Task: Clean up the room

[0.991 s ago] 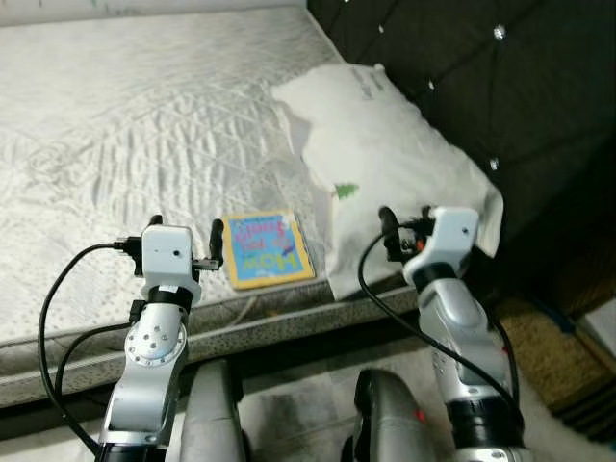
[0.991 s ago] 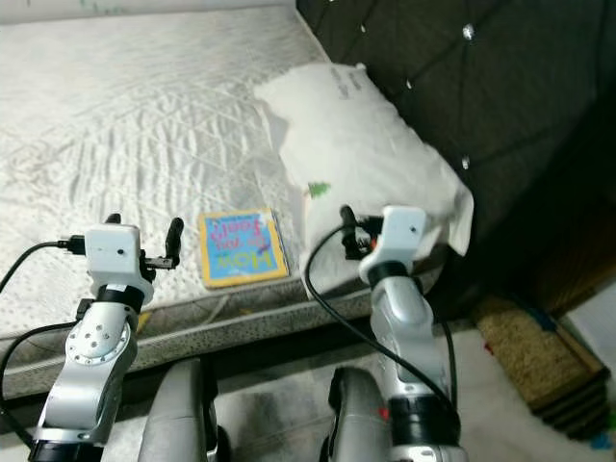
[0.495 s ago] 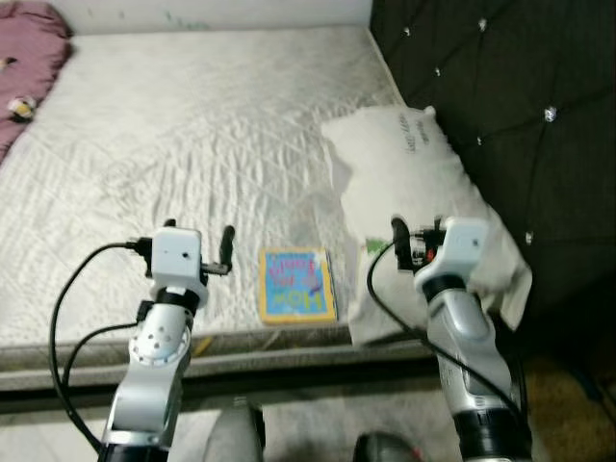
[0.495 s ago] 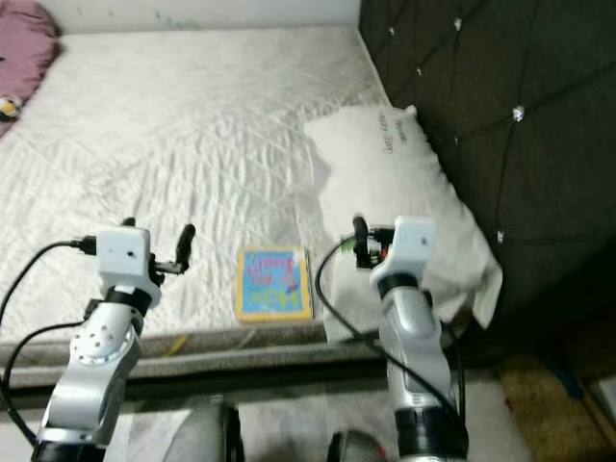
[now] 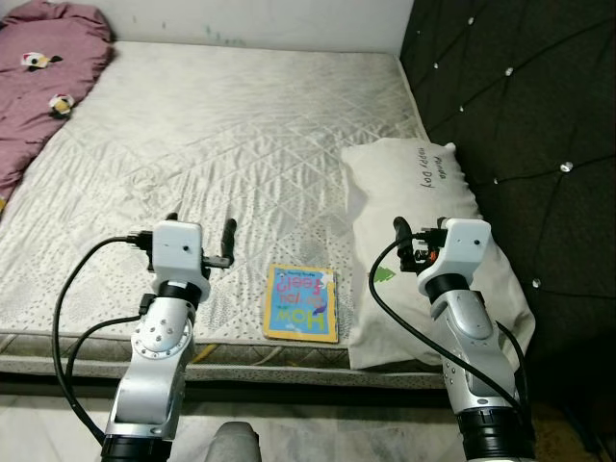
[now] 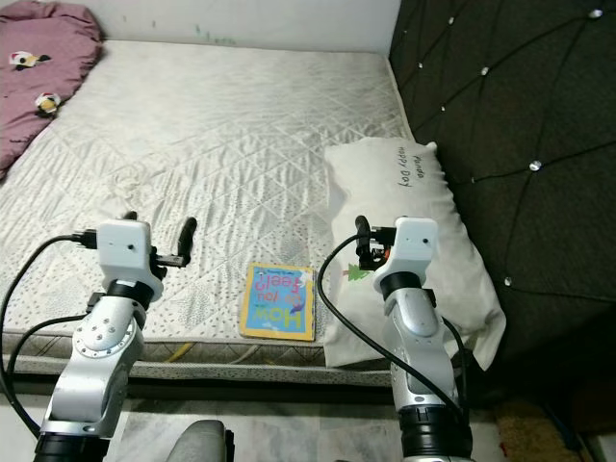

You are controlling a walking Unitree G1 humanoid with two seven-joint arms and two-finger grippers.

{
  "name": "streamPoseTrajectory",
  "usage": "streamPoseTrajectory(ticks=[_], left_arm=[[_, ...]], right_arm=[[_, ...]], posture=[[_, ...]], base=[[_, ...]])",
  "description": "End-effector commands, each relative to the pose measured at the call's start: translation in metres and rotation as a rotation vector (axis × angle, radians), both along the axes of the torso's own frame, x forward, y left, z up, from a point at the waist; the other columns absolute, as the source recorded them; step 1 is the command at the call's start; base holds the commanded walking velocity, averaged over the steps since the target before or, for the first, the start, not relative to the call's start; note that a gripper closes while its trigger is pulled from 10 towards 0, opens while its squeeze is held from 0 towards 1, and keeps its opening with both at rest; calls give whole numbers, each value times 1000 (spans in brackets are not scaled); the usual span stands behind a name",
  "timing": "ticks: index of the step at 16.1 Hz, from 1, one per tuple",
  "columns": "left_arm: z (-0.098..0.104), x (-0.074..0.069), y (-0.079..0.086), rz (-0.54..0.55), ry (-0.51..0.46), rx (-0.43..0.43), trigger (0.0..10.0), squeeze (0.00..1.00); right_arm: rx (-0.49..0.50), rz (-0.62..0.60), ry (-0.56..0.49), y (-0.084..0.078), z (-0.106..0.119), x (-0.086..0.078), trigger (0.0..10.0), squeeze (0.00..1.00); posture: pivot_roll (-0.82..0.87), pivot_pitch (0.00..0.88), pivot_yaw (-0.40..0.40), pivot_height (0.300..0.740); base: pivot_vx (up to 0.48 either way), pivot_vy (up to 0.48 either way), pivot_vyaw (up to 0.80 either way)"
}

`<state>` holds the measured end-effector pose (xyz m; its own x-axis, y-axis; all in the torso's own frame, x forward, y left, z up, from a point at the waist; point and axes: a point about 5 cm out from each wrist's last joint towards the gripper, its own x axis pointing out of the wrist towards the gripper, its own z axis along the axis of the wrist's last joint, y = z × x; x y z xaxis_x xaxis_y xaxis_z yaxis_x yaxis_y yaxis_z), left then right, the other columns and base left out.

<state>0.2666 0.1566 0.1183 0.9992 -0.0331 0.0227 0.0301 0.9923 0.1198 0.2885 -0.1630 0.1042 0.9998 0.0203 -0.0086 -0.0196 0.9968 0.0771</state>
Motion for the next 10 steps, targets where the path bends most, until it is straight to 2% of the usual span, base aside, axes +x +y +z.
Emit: streamPoseTrajectory(ticks=[1, 4, 10], left_arm=[[-3, 1, -2, -15, 15, -10, 10000, 0], [-7, 0, -4, -19, 41, -42, 10000, 0], [-6, 2, -5, -32, 36, -41, 10000, 0]], right_arm=[[-11, -5, -19, -1, 6, 2, 10000, 0], [-14, -15, -16, -3, 5, 3, 10000, 0], [-14, -22, -13, -4, 4, 1, 10000, 0]], posture=[[15, 0, -34, 740], [14, 0, -34, 740], [11, 0, -28, 740]], base=[[0, 480, 0], [0, 480, 0], [0, 480, -71]])
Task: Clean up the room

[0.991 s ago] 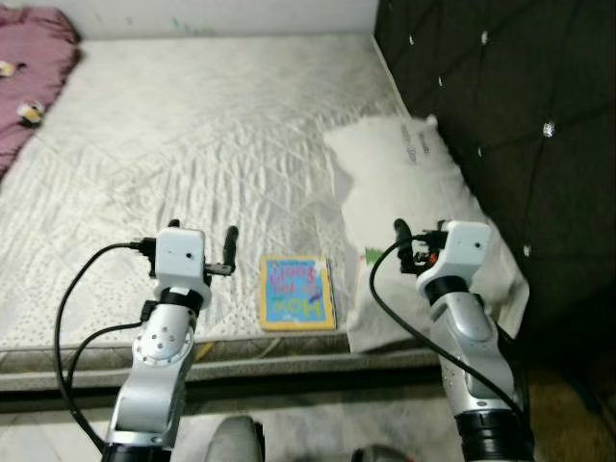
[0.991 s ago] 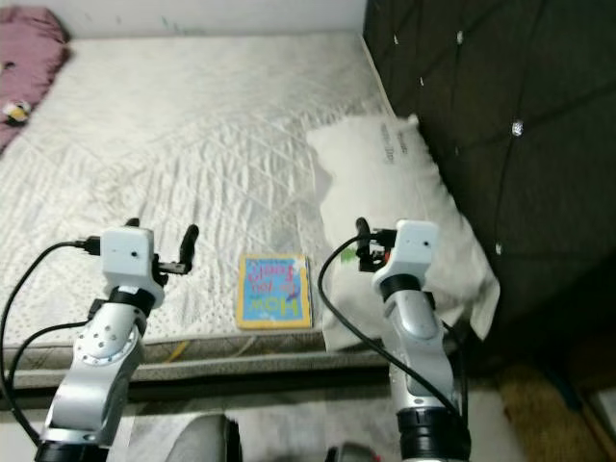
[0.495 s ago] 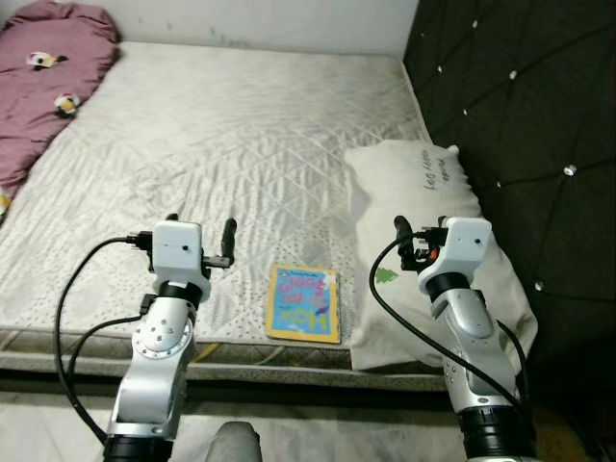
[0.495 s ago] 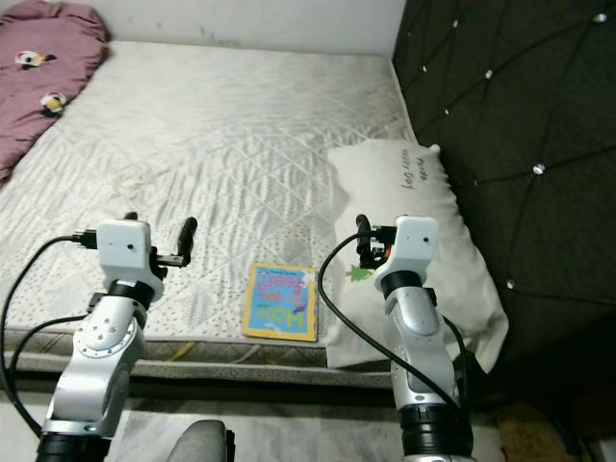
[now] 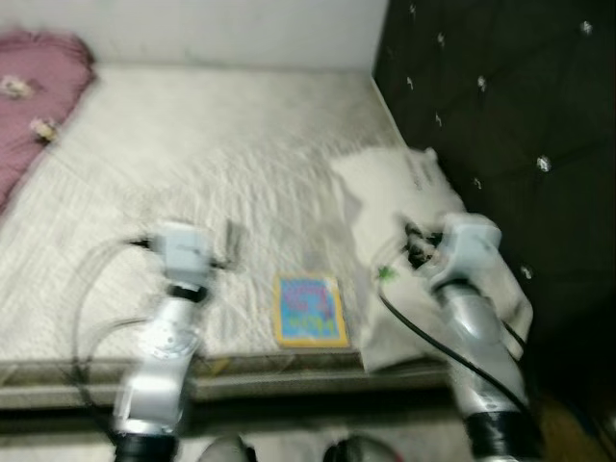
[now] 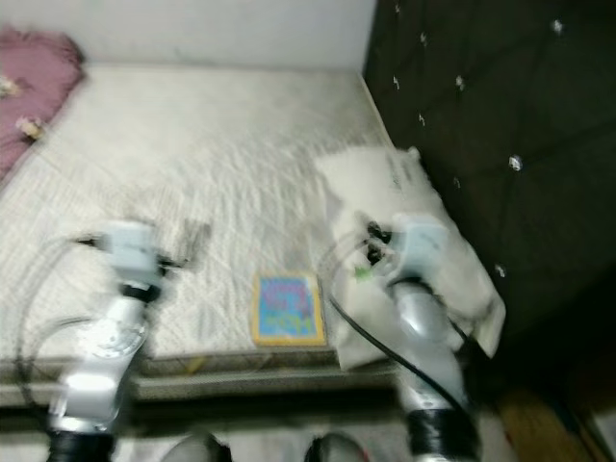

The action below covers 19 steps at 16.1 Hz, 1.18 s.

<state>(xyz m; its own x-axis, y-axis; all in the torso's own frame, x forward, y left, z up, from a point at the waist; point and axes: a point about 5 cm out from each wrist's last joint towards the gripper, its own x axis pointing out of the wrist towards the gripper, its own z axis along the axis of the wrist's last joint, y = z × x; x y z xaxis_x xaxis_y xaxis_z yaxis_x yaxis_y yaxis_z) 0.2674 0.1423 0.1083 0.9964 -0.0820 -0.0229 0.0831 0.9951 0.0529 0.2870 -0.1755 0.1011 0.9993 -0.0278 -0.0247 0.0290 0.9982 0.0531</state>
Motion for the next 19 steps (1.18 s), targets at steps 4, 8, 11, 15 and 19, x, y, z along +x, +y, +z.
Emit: streamPoseTrajectory(ticks=[4, 8, 11, 15, 19], left_arm=[[3, 1, 8, 13, -5, 6, 10000, 0], [3, 0, 8, 15, 2, -9, 10000, 0], [2, 0, 8, 15, 5, -12, 10000, 0], [2, -1, 8, 14, 6, -13, 10000, 0], [2, -1, 8, 18, 10, -16, 10000, 0]], right_arm=[[8, 24, -27, 8, 7, 2, 10000, 0], [8, 27, -23, 8, 7, 1, 10000, 0], [10, 30, -20, 9, 6, 0, 10000, 0], [5, 34, -17, 9, 5, -1, 10000, 0], [-19, 65, -30, 12, 8, 0, 10000, 0]], posture=[[7, 0, -30, 740], [7, 0, -29, 740], [6, 0, -30, 740], [6, 0, -32, 740], [7, 0, -32, 740]], base=[[0, 480, 0], [0, 480, -453], [0, 480, -588], [0, 480, 0], [0, 480, 0]])
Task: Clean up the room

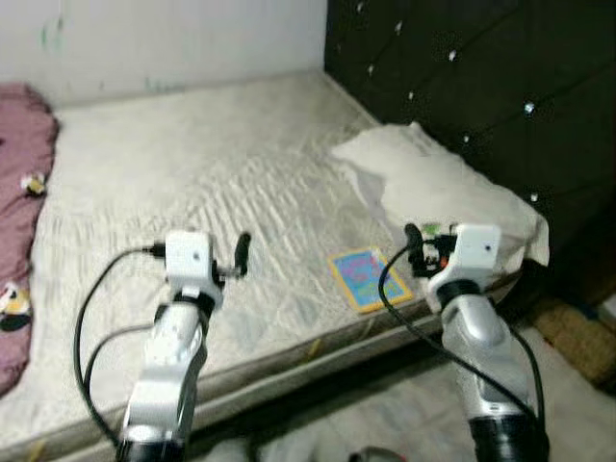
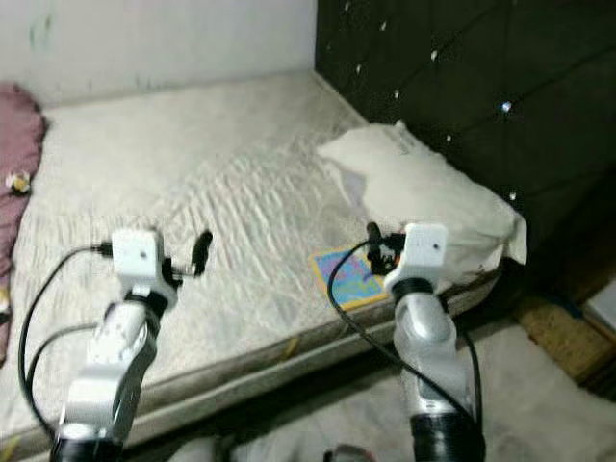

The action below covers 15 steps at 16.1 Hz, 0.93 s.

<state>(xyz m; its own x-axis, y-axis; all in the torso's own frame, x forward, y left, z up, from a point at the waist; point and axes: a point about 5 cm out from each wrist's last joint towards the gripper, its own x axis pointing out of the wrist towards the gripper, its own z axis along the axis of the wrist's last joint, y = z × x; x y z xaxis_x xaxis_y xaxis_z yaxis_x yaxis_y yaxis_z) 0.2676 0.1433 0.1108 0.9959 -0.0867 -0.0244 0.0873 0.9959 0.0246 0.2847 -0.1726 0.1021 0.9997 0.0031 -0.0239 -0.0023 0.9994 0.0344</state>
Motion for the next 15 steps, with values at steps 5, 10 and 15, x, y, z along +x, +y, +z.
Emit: streamPoseTrajectory(ticks=[5, 10, 15], left_arm=[[0, 0, 7, 23, 5, 10, 10000, 0], [0, 0, 7, 22, 7, 6, 10000, 0], [0, -1, 5, 9, 9, -4, 10000, 0]], right_arm=[[3, 31, -28, 10, 7, 2, 10000, 0], [0, 26, -19, 9, 5, 2, 10000, 0], [-4, 23, -7, 8, 3, 2, 10000, 0]], posture=[[4, 0, -29, 740], [6, 0, -31, 740], [5, 0, -36, 740]], base=[[0, 480, 535], [0, 480, 0], [0, 480, 0]])
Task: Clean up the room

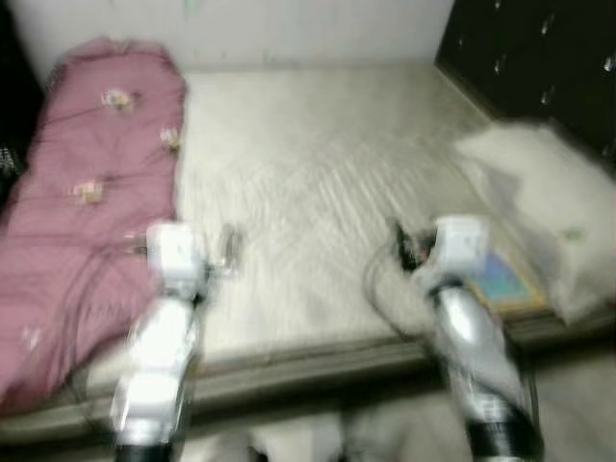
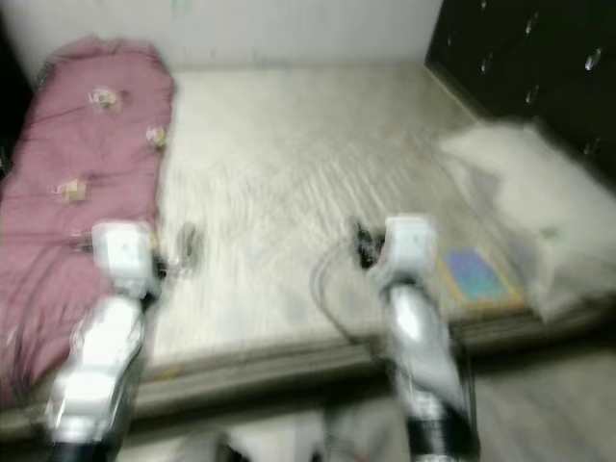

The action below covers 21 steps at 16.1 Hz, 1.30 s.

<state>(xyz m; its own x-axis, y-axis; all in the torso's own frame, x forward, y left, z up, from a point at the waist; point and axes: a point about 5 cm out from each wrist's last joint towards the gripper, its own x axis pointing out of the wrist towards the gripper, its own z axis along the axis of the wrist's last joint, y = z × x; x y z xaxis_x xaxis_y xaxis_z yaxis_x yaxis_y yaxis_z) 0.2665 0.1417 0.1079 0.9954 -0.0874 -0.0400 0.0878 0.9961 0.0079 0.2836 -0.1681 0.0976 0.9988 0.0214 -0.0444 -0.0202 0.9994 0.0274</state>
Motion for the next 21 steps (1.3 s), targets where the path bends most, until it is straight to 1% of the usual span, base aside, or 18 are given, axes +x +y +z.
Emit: streamPoseTrajectory(ticks=[1, 21], left_arm=[[3, 0, 6, 7, -9, 10, 10000, 0], [6, -1, 7, 12, -23, 16, 10000, 0]], right_arm=[[3, 4, -26, 3, 7, 3, 10000, 0], [-5, 13, -8, 5, 4, 5, 10000, 0]], posture=[[5, 0, -35, 740], [8, 0, -34, 740]], base=[[0, 480, 0], [0, 480, 0]])
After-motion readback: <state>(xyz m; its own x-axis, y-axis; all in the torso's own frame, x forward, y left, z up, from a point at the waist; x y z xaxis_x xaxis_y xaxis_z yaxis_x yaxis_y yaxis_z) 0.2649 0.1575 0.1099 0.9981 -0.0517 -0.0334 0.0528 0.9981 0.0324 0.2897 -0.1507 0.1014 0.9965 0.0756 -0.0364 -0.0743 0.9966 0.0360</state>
